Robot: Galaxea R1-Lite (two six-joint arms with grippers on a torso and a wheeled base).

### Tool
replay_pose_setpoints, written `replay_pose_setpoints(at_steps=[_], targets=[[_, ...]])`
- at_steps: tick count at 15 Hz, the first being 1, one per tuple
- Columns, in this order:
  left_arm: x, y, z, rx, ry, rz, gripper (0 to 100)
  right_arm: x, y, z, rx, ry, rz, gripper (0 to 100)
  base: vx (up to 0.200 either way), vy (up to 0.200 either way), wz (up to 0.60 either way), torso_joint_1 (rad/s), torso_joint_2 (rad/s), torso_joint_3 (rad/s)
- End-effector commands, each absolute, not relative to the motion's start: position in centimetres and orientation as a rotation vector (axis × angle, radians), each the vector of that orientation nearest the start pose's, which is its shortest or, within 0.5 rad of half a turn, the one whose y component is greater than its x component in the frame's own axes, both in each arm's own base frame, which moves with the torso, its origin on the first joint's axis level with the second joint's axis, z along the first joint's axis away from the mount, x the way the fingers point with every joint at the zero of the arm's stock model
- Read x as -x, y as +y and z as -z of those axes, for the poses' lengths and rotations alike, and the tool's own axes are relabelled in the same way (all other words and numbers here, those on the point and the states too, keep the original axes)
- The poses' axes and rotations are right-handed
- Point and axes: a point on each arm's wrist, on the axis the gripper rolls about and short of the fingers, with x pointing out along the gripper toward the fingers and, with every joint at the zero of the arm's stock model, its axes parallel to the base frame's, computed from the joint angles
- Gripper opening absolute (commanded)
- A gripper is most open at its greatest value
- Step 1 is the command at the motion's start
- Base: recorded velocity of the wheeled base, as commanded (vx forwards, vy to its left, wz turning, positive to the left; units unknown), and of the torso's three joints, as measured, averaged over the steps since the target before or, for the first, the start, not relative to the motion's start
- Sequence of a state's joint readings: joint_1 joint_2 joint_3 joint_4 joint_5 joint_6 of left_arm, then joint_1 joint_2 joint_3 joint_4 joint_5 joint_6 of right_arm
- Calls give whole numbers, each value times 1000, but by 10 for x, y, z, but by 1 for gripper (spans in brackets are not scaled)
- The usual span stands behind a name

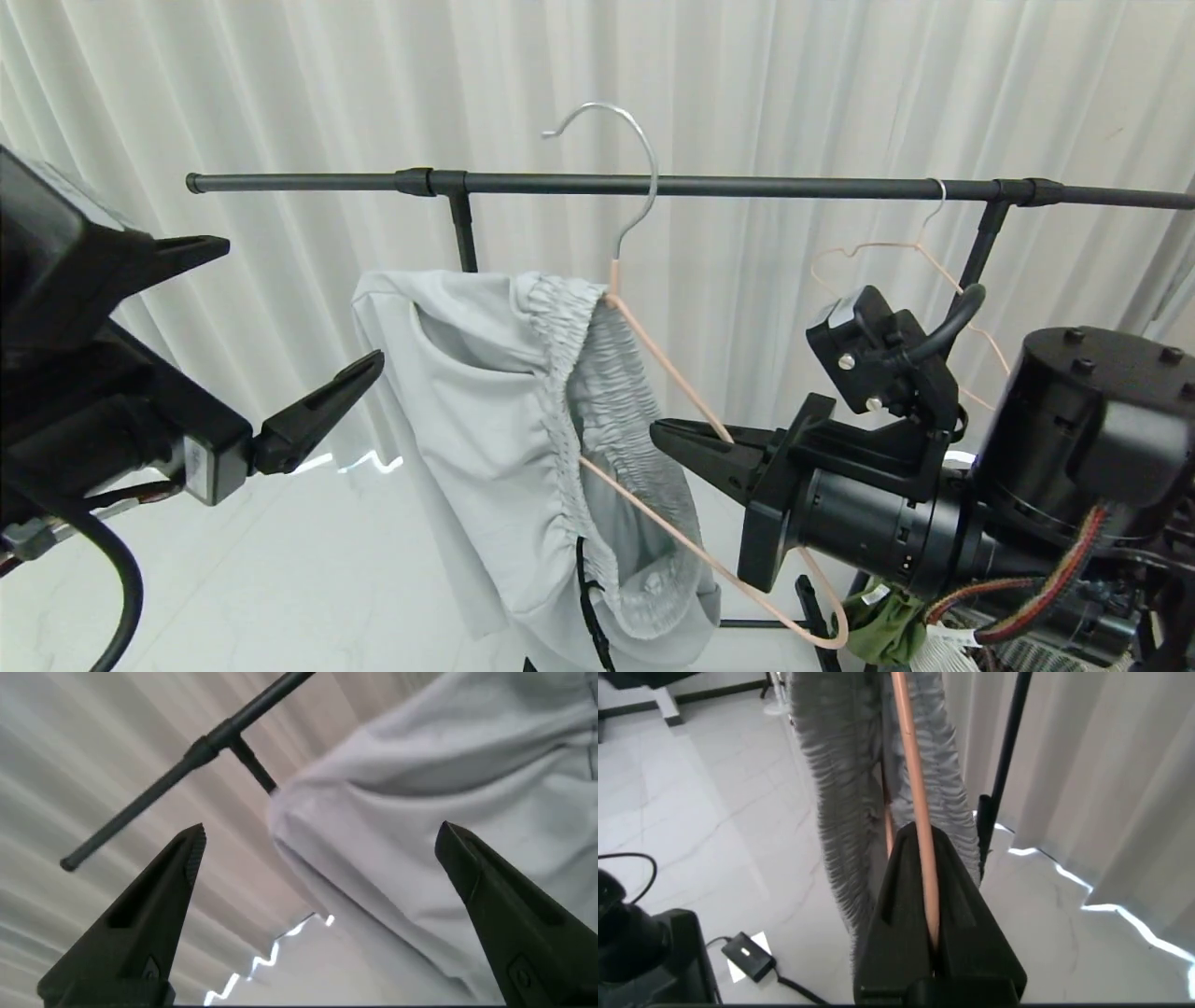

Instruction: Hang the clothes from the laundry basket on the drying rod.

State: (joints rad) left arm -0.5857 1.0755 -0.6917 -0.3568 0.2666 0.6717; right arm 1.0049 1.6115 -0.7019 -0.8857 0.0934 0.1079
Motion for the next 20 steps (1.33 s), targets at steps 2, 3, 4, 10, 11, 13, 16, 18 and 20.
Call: replay_pose_setpoints(at_steps=[2,3,4,10,11,13,16,18,20], targets=[[-139,-84,-260,-776,-69,347,100,-142,242,-205,-85,86,-1123,0,0,0,0,0,0,0],[-142,-91,-257,-801,-70,390,100,-139,244,-205,-84,86,-1136,0,0,0,0,0,0,0],[-146,-96,-253,-809,-51,410,100,-136,245,-206,-86,83,-1145,0,0,0,0,0,0,0],[-148,-97,-260,-804,-72,401,100,-131,240,-208,-145,-26,-1165,0,0,0,0,0,0,0],[-147,-96,-264,-798,-85,396,100,-129,239,-206,-150,-36,-1179,0,0,0,0,0,0,0],[-148,-97,-270,-793,-103,388,100,-127,235,-205,-160,-65,-1196,0,0,0,0,0,0,0],[-151,-104,-267,-801,-96,415,100,-124,232,-202,-164,-84,-1232,0,0,0,0,0,0,0],[-155,-107,-273,-795,-112,419,100,-122,231,-201,-171,-103,-1260,0,0,0,0,0,0,0],[-160,-111,-277,-792,-122,434,100,-119,229,-200,-176,-122,-1299,0,0,0,0,0,0,0]])
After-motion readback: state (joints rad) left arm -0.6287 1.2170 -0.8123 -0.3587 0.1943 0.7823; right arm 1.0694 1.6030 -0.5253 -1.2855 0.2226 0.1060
